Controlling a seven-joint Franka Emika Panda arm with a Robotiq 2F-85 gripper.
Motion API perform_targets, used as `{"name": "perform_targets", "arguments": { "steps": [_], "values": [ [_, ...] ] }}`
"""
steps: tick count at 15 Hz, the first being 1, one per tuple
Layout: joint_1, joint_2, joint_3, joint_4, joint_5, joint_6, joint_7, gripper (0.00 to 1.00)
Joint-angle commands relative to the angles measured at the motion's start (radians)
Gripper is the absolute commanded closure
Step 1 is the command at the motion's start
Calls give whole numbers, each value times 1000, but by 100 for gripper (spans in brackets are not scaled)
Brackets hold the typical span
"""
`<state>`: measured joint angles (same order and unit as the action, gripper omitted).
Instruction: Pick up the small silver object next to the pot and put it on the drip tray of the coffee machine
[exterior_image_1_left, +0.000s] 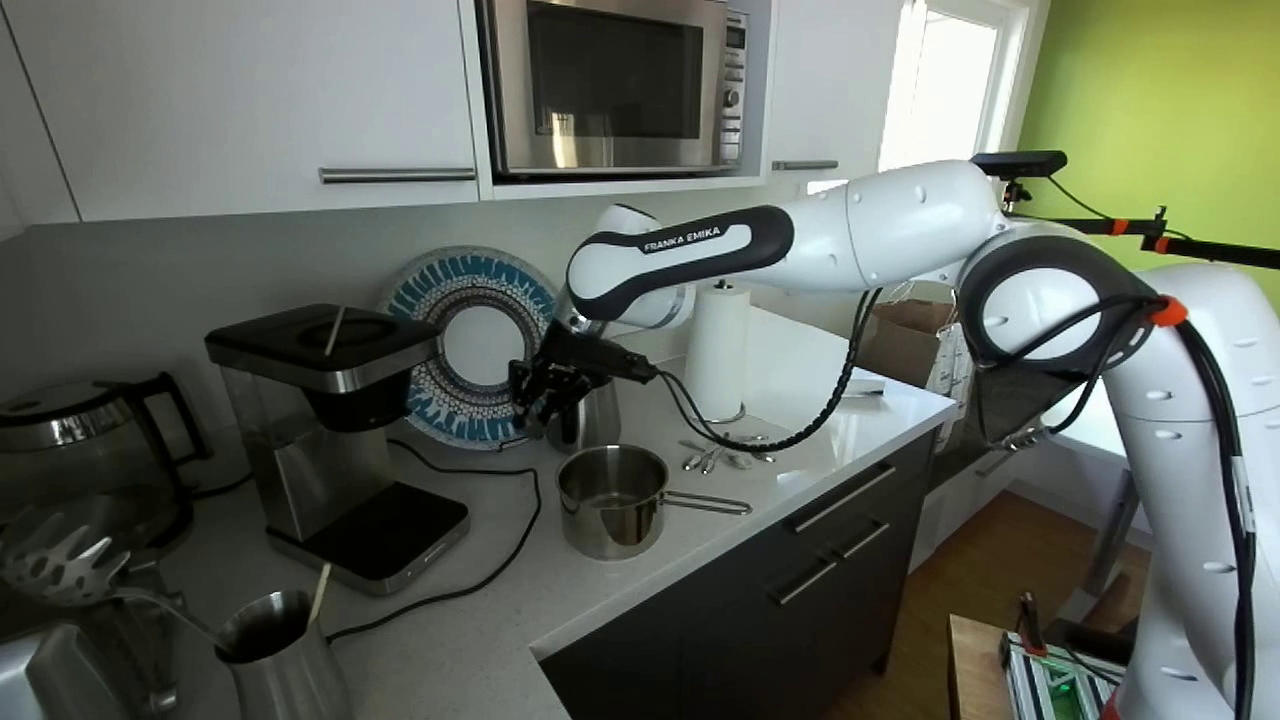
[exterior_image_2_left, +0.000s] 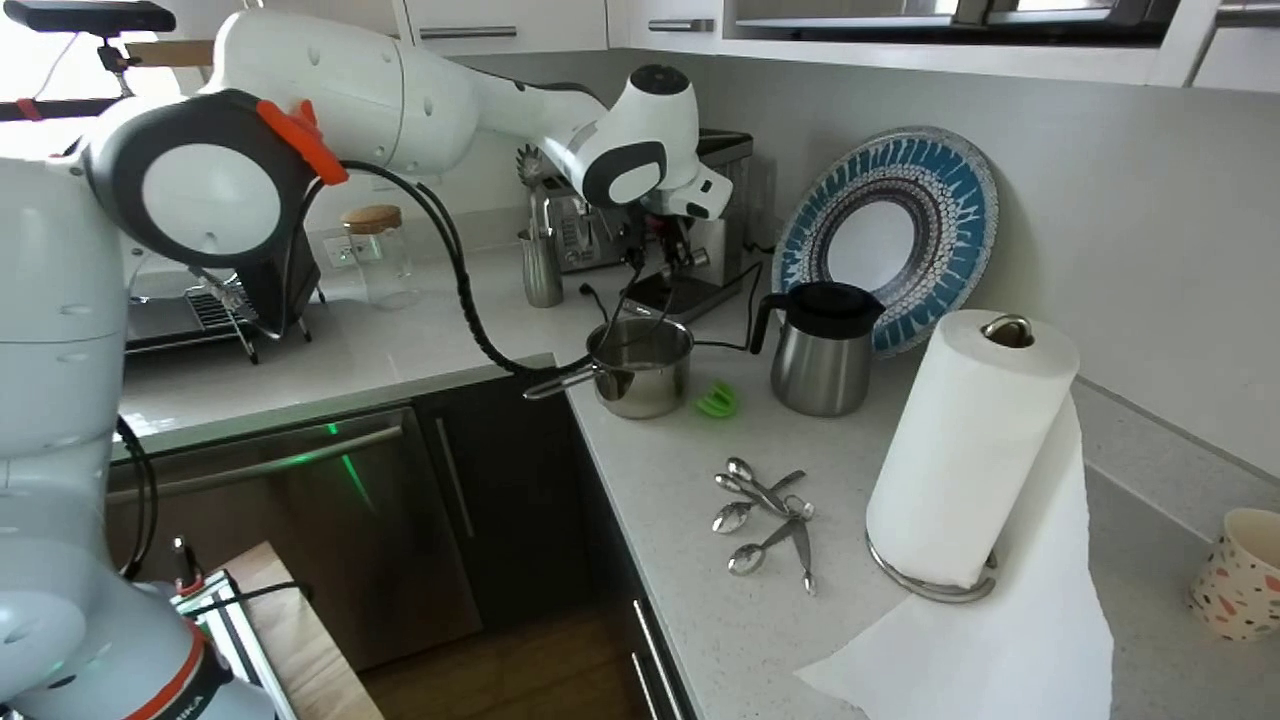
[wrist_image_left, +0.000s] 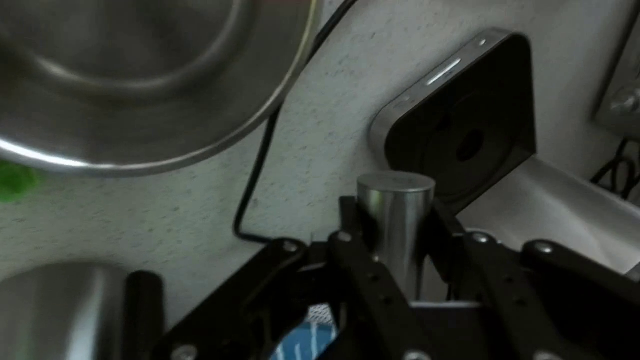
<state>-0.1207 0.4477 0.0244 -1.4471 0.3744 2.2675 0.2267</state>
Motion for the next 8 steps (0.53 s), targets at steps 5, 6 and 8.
{"name": "perform_targets", "arguments": {
  "steps": [5, 6, 8],
  "values": [
    [32, 111, 57, 189, 12, -185, -108, 63],
    [32, 127, 62, 210, 13, -196, -116, 63],
    [31, 145, 65, 230, 13, -199, -125, 63]
  ]
}}
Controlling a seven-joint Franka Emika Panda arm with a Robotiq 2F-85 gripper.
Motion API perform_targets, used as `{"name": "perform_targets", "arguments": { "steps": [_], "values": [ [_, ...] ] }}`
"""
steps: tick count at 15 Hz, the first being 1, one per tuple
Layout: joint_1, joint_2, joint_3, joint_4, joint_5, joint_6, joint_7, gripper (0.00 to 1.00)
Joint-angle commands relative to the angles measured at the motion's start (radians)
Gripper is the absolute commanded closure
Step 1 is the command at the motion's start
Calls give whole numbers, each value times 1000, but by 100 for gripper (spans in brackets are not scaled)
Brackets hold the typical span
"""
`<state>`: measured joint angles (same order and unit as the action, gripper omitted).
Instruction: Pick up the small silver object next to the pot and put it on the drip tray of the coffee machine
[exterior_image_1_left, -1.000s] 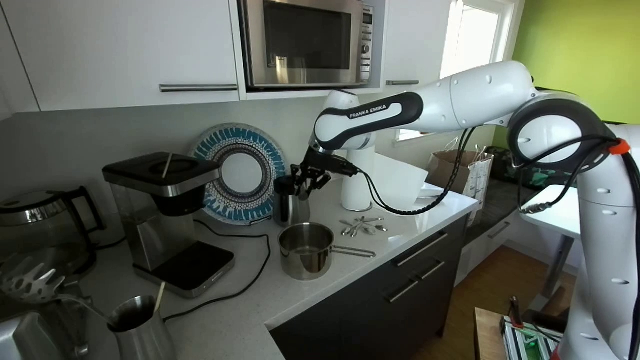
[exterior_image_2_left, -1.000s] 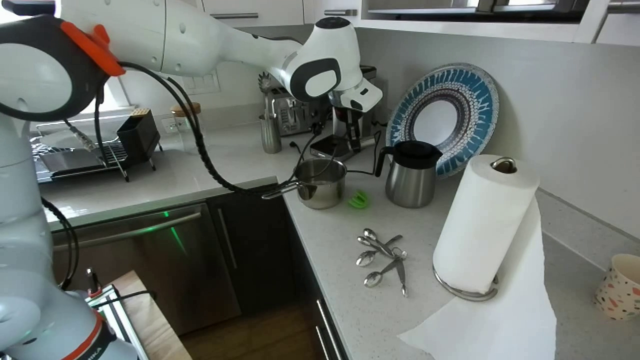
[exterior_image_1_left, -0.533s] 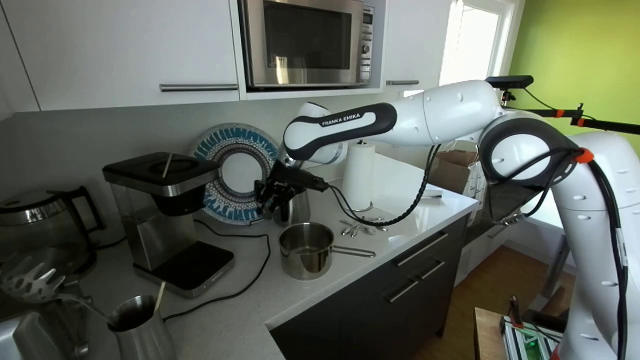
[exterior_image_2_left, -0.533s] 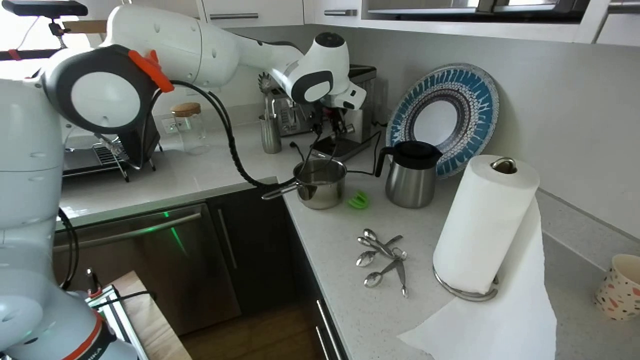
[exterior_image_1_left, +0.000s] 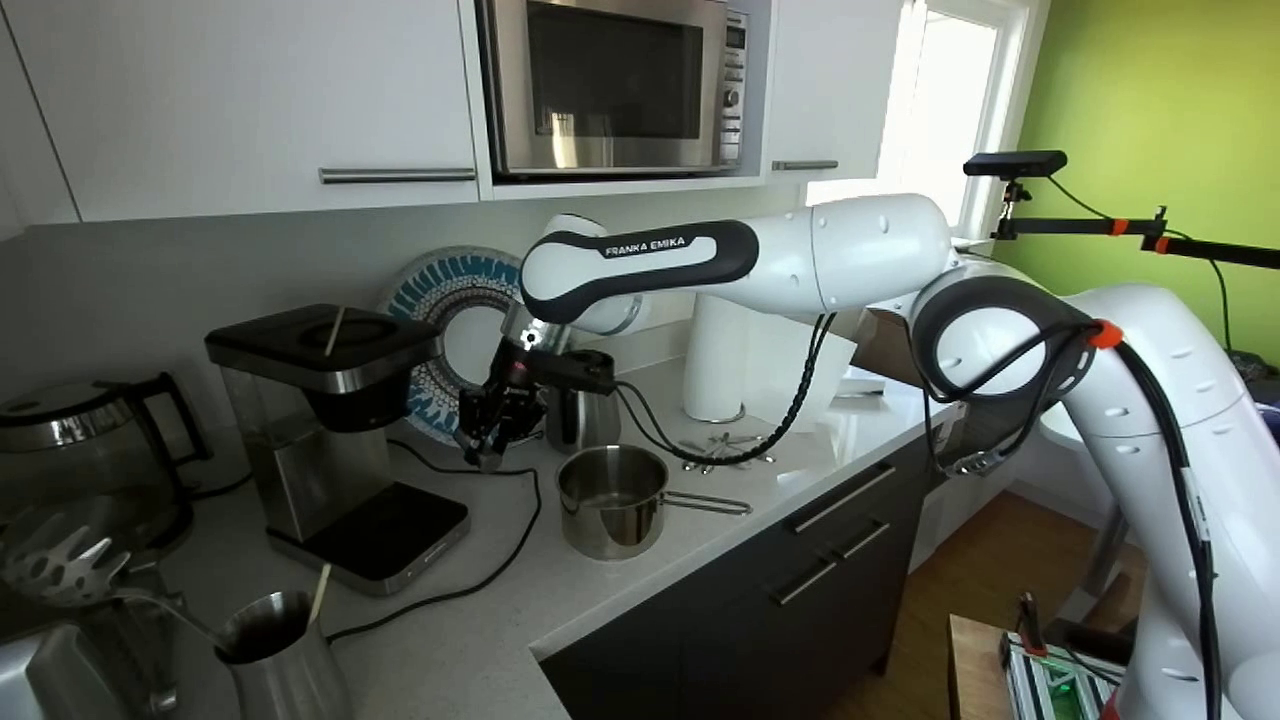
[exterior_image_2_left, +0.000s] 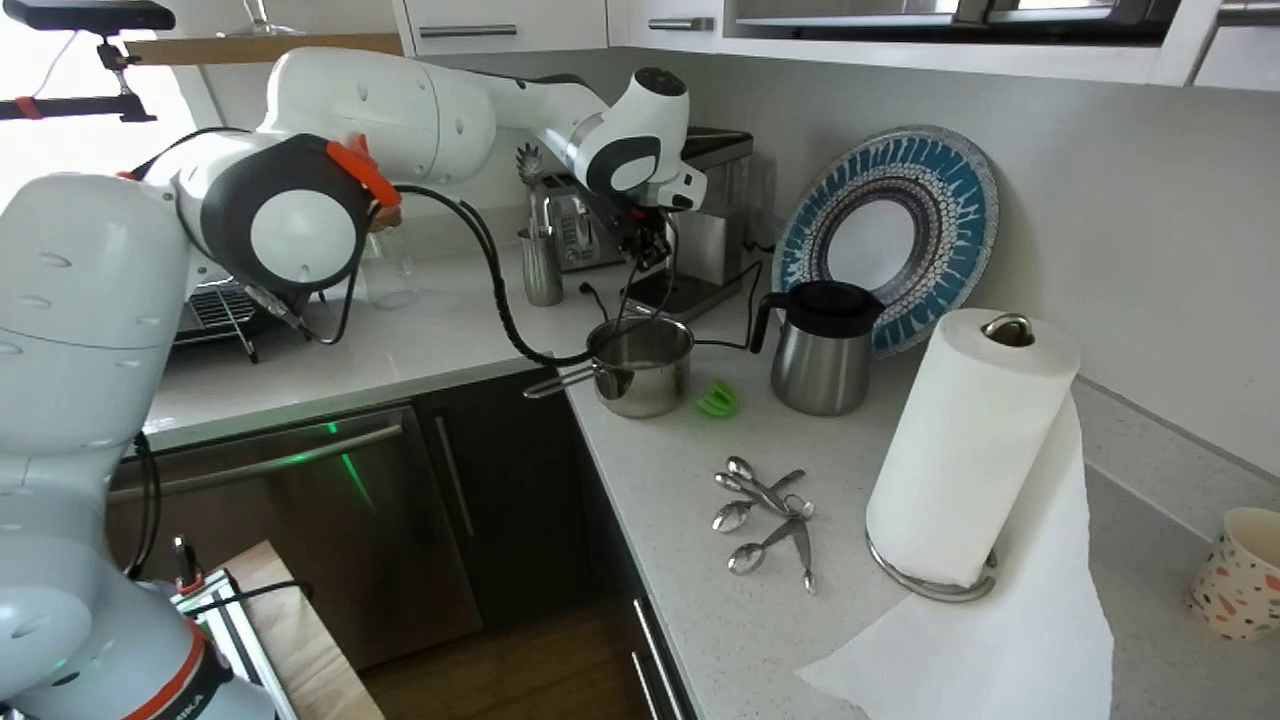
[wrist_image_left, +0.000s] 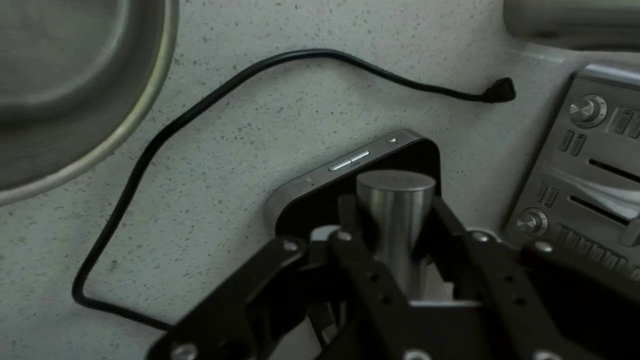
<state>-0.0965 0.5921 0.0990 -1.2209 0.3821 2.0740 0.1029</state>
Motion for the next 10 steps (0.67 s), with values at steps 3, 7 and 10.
{"name": "perform_targets", "arguments": {
  "steps": [3, 7, 10],
  "values": [
    [34, 38, -17, 40, -40, -46, 1, 88],
    [93, 52, -24, 20, -95, -51, 22, 88],
    [160, 102, -56, 59, -243, -51, 12, 88]
  ]
}}
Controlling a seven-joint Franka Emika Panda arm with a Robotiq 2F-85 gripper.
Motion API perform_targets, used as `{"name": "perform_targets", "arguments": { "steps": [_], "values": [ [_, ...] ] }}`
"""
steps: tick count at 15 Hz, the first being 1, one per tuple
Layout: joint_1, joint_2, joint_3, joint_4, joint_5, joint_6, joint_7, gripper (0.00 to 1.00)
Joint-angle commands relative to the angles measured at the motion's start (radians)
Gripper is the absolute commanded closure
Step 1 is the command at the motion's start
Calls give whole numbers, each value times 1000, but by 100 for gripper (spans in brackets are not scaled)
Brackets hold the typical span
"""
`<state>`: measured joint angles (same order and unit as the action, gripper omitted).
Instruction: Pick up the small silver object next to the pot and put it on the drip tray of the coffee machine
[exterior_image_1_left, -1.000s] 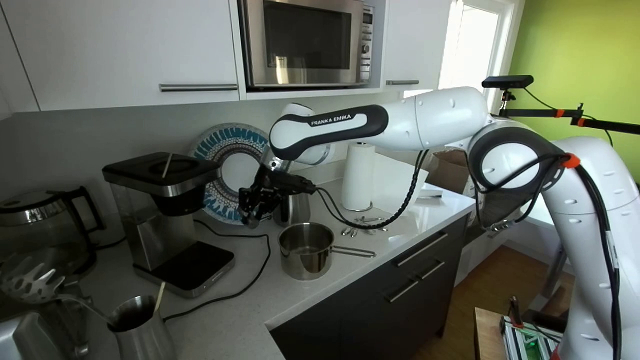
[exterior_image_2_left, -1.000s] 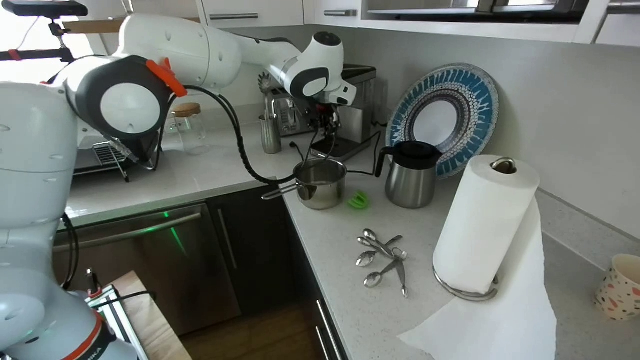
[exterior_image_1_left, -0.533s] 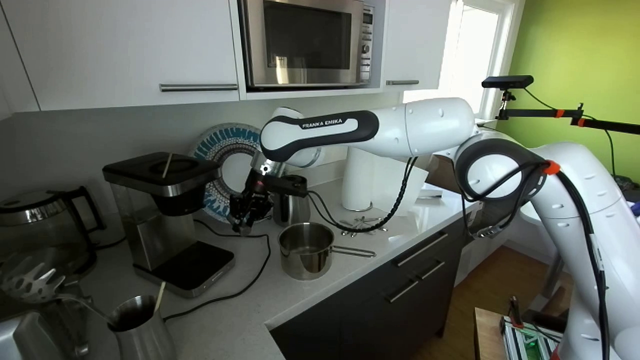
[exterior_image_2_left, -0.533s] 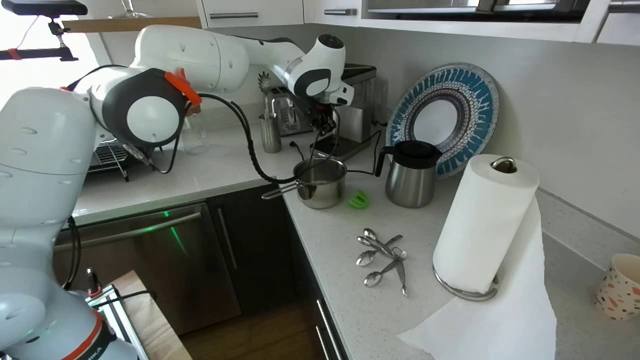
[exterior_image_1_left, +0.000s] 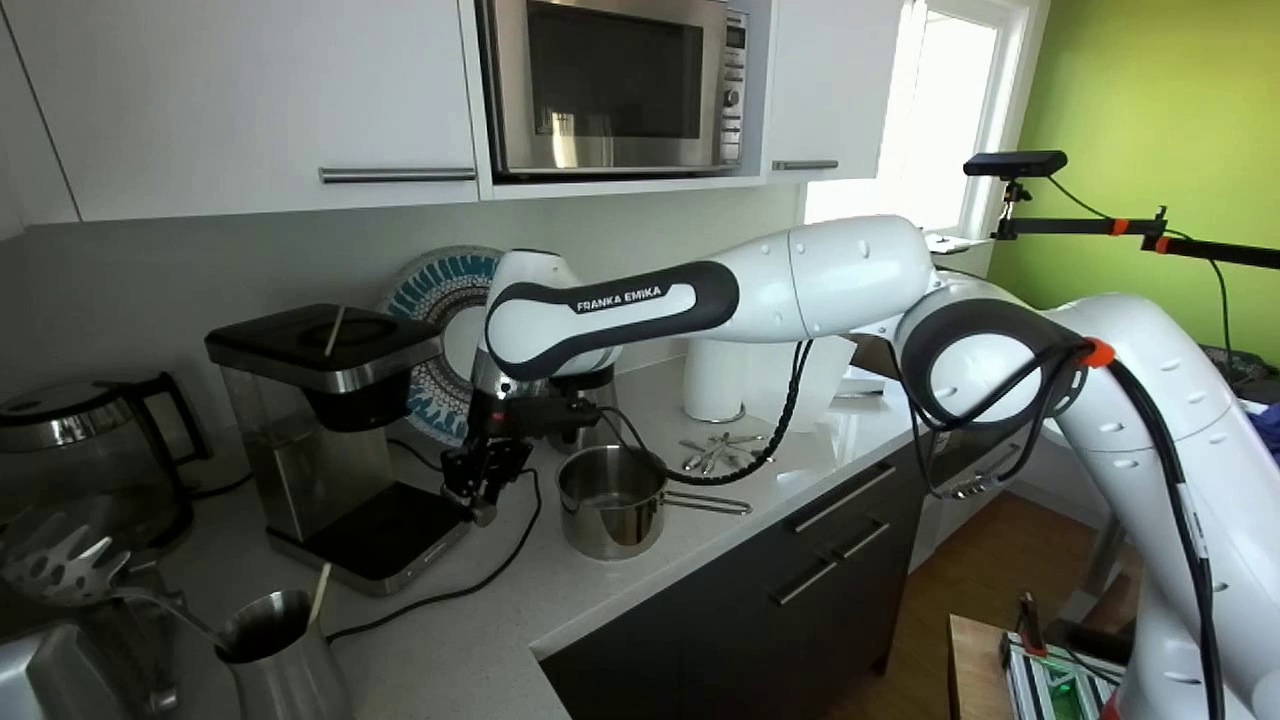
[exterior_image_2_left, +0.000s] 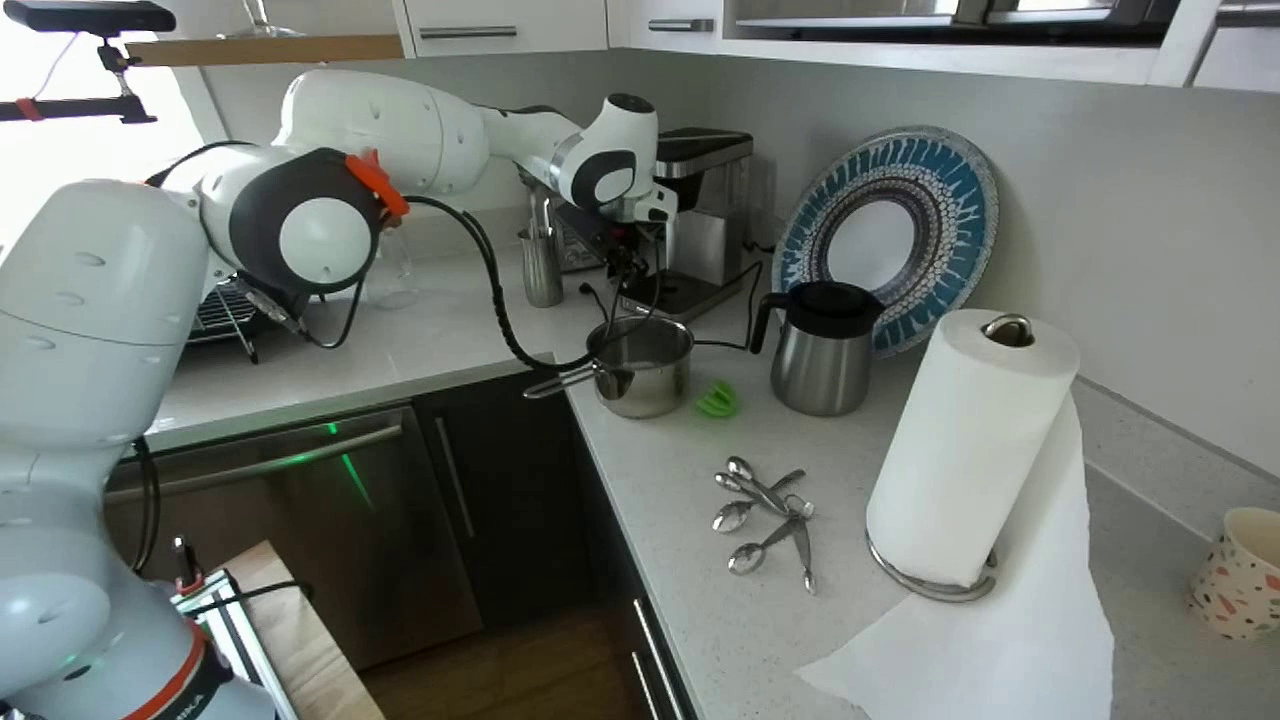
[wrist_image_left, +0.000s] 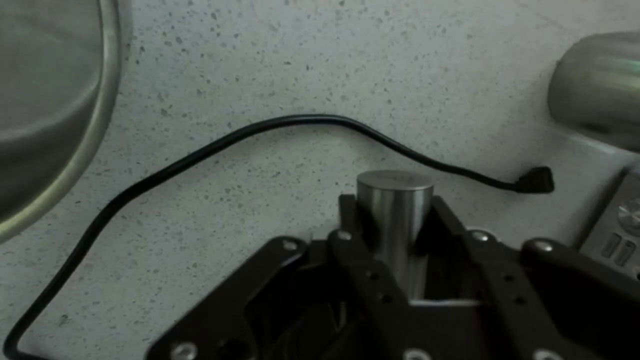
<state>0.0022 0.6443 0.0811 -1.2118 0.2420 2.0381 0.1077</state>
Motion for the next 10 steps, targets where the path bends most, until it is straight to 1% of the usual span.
{"name": "perform_targets", "arguments": {
  "steps": [1, 5, 7, 8, 10],
  "values": [
    [82, 78, -47, 73, -146, -13, 8, 88],
    [135, 160, -93, 157, -314, 7, -22, 88],
    [146, 193, -116, 214, -388, 17, -47, 88],
    [146, 210, -123, 246, -414, 23, -64, 88],
    [129, 250, -114, 314, -423, 46, -109, 88]
  ]
}}
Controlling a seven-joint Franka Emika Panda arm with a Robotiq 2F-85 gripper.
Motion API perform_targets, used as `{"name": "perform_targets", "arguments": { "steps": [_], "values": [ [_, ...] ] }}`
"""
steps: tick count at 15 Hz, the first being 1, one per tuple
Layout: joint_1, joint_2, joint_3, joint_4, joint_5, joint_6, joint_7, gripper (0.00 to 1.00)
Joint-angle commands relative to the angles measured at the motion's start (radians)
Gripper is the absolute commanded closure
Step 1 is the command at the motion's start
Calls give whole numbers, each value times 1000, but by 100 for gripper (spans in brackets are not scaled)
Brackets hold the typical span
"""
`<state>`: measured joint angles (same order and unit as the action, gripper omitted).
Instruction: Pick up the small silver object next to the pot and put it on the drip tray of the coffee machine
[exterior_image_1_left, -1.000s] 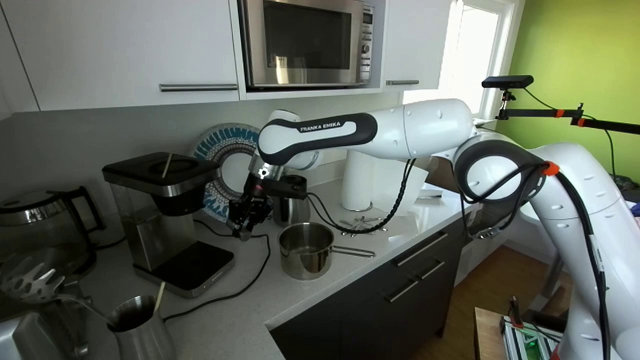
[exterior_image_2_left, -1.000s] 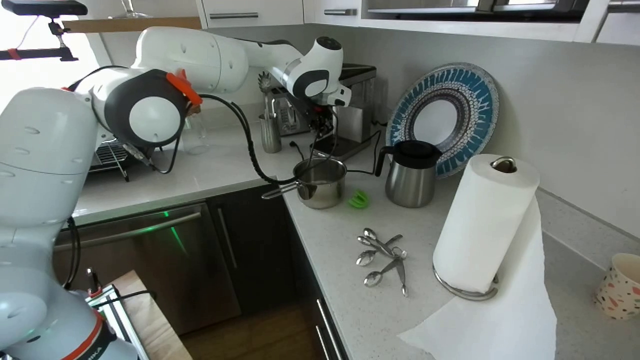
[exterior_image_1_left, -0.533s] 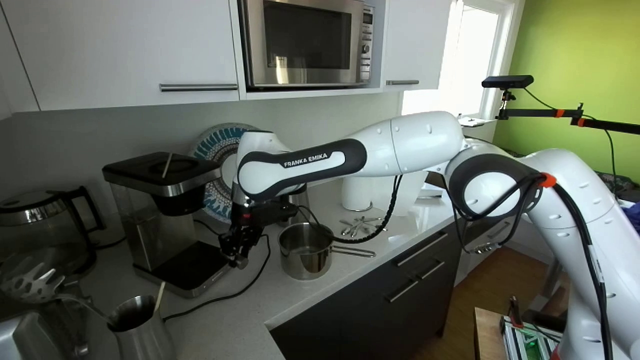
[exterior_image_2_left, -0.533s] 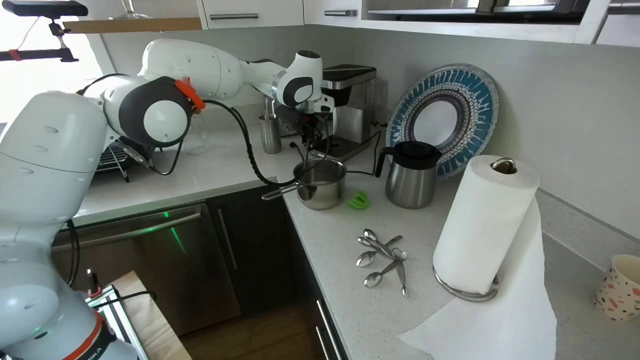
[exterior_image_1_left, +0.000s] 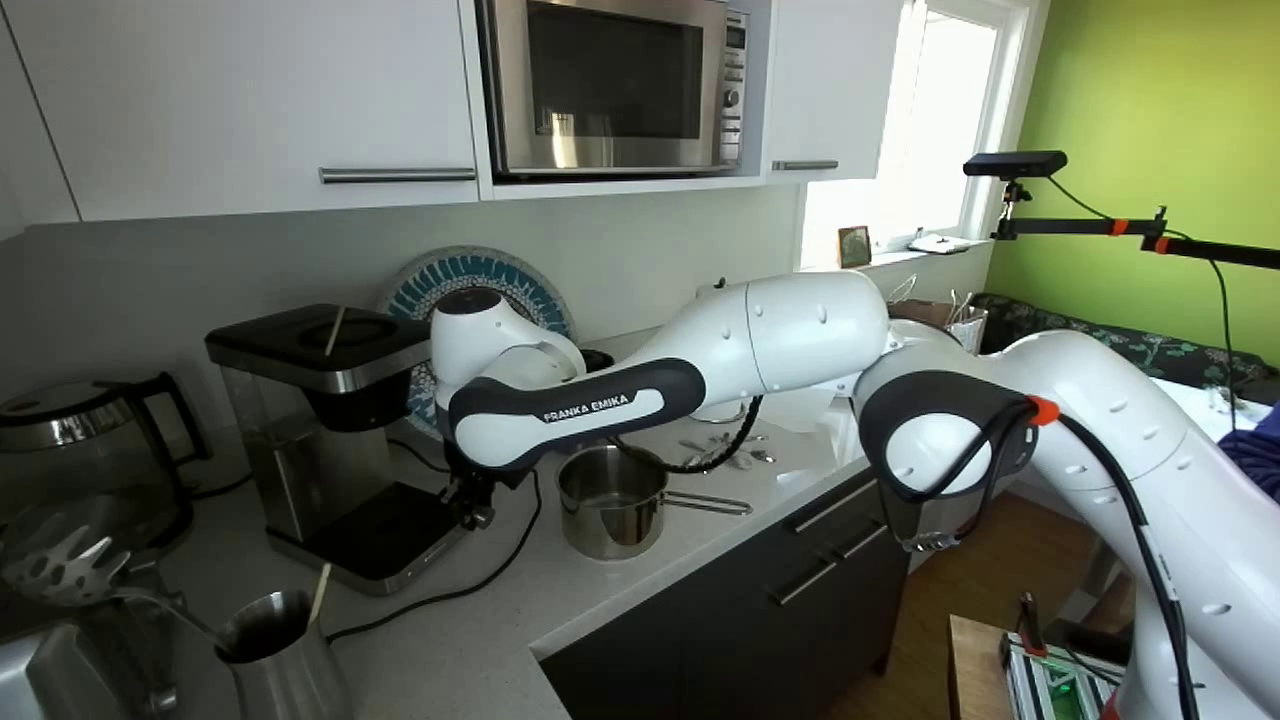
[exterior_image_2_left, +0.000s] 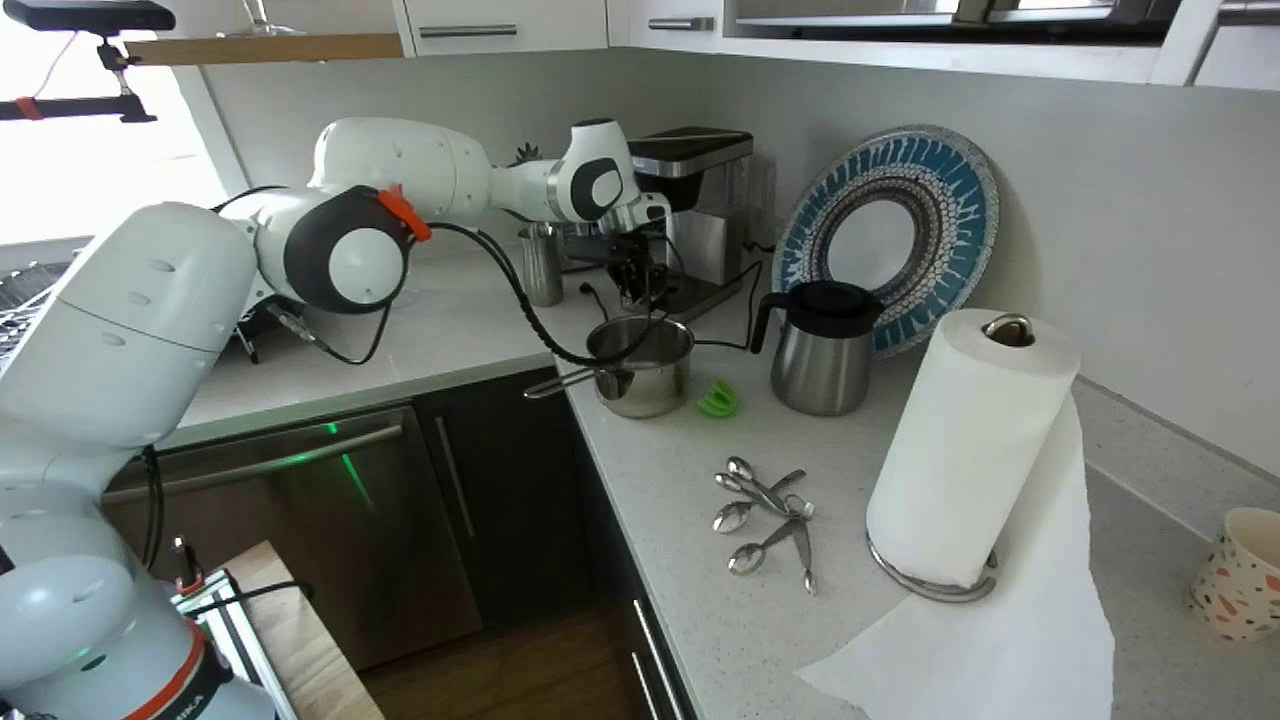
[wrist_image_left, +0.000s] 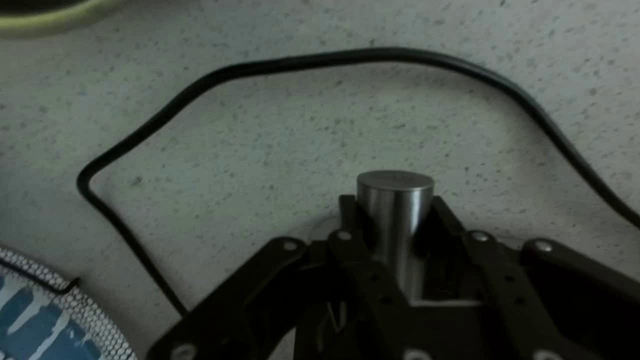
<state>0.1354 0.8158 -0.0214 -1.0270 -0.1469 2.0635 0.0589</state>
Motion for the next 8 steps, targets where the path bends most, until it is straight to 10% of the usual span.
{"name": "perform_targets", "arguments": {
  "steps": [1, 3, 4, 8],
  "values": [
    [-1, 16, -4, 34, -9, 3, -19, 63],
    [-5, 38, -9, 74, -13, 15, -45, 63],
    [-8, 46, -9, 84, -13, 33, -53, 88],
    [-30, 73, 17, 116, 4, 139, -123, 88]
  ]
}}
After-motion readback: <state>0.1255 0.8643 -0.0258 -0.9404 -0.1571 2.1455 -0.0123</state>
